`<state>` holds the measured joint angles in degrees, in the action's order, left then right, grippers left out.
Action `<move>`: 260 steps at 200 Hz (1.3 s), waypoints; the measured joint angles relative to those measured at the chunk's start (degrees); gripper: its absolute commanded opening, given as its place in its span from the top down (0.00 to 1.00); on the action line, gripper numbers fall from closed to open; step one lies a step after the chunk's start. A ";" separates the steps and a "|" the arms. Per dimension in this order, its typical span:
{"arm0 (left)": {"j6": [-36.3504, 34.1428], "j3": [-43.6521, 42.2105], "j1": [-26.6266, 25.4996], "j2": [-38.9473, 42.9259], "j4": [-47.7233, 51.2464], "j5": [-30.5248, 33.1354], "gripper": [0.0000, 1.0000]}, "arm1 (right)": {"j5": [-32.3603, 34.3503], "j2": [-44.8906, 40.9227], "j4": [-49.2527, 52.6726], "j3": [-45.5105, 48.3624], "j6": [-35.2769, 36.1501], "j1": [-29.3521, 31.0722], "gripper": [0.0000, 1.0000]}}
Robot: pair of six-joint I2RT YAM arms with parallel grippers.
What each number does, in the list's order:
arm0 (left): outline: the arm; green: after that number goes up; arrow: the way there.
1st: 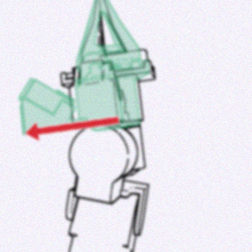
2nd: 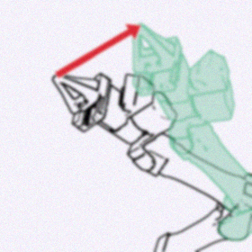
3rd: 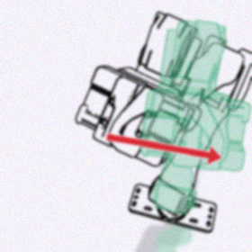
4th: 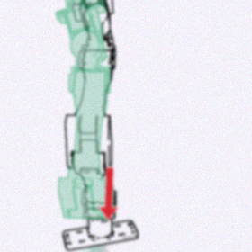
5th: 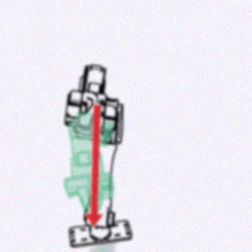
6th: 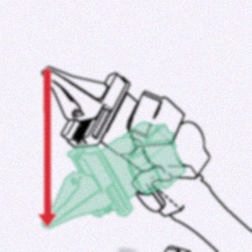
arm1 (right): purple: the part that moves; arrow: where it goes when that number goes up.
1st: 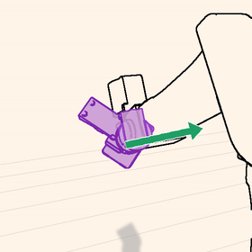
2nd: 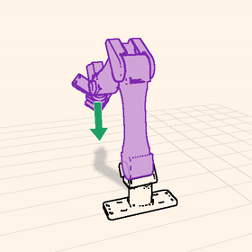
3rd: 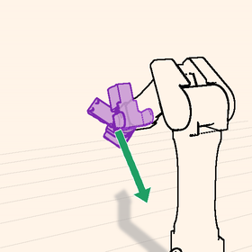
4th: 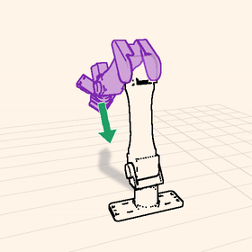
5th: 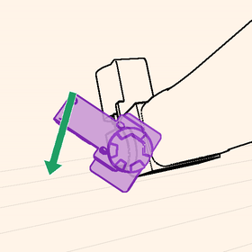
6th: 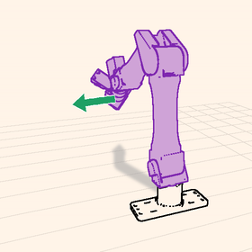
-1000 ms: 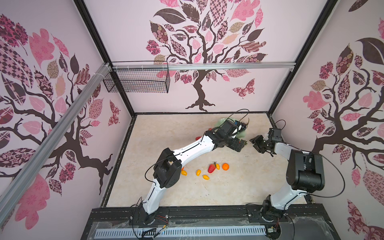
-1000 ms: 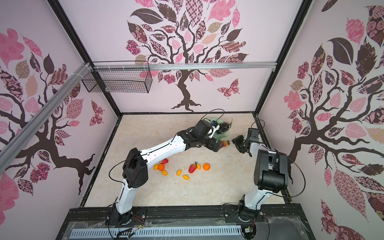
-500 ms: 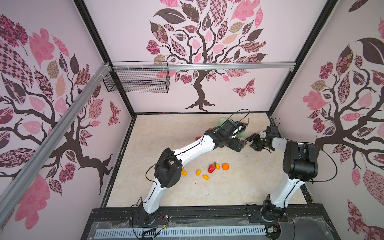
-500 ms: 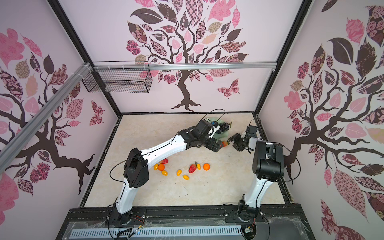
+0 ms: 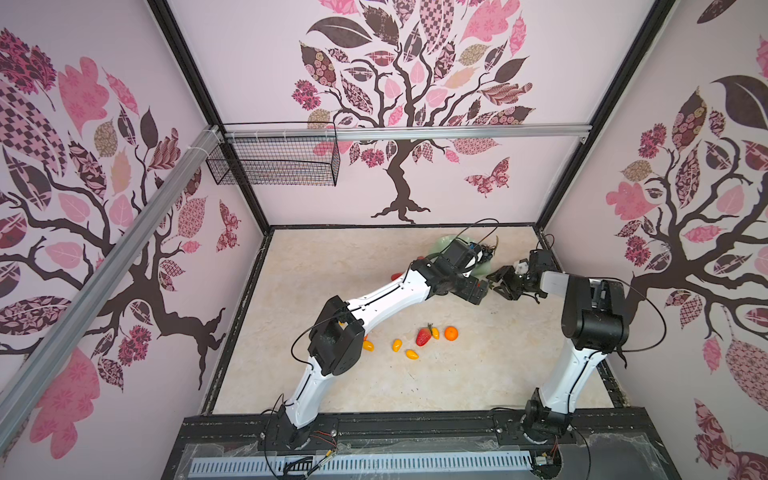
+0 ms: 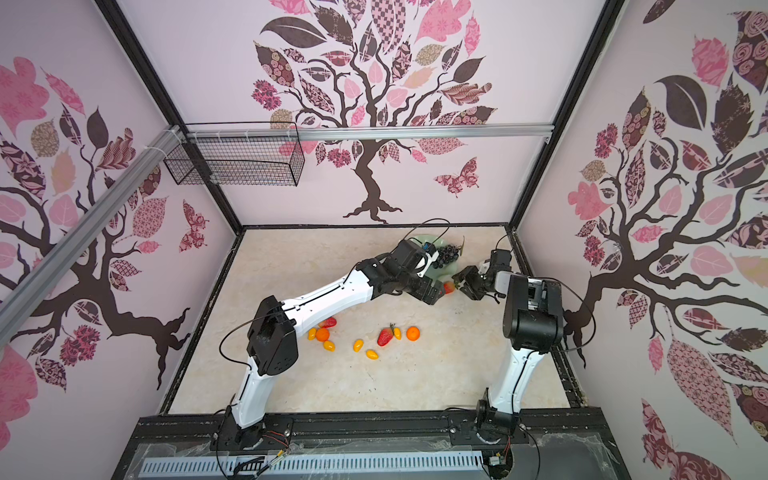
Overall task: Place and organize the fake fruits in the fruit bowl
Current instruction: 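Move the right gripper down onto the red-yellow strawberry beside the bowl, then close the right gripper on the strawberry and lift it into the bowl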
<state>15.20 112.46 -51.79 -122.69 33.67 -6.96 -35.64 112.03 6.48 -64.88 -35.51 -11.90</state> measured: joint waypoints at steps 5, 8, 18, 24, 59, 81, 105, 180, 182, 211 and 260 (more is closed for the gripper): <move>0.00 0.00 0.00 0.00 0.07 0.00 0.01 | -0.07 0.13 0.11 -0.17 0.02 0.02 0.45; 0.00 0.00 0.00 0.00 0.11 0.00 0.01 | -0.15 0.24 0.17 -0.31 0.22 0.04 0.46; -0.02 0.00 0.00 0.00 0.28 0.00 0.01 | -0.20 0.55 0.48 -0.59 0.39 0.11 0.49; -0.02 0.00 0.00 0.00 0.39 -0.04 0.01 | -0.35 0.79 0.70 -0.79 0.63 0.15 0.50; -0.02 0.00 0.00 0.00 1.16 -0.22 0.01 | -0.76 1.99 1.46 -1.90 1.25 0.20 0.61; -0.02 0.00 0.00 0.00 1.51 -0.31 0.02 | -0.59 2.21 1.79 -1.95 1.75 0.20 0.66; -0.02 0.00 0.00 0.00 1.60 -0.66 0.01 | -0.20 2.25 2.36 -1.95 2.03 0.20 0.72; 0.02 0.00 0.00 0.00 1.70 -0.85 0.02 | 0.52 2.25 2.67 -1.57 1.73 0.20 0.87; 0.02 0.00 0.00 0.00 1.73 -0.83 0.01 | 0.55 2.25 2.64 -1.53 1.84 0.20 0.87; 0.26 0.00 0.00 0.00 2.01 -0.85 0.01 | 0.79 2.25 2.49 -1.01 1.40 0.20 0.94; 1.29 1.01 0.00 0.00 3.19 -1.53 0.01 | 1.31 1.81 2.21 -0.28 0.83 0.20 0.98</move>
<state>16.49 113.47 -51.79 -122.69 36.86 -8.49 -34.33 113.84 8.69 -65.17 -34.68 -11.70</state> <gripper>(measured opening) 0.986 0.053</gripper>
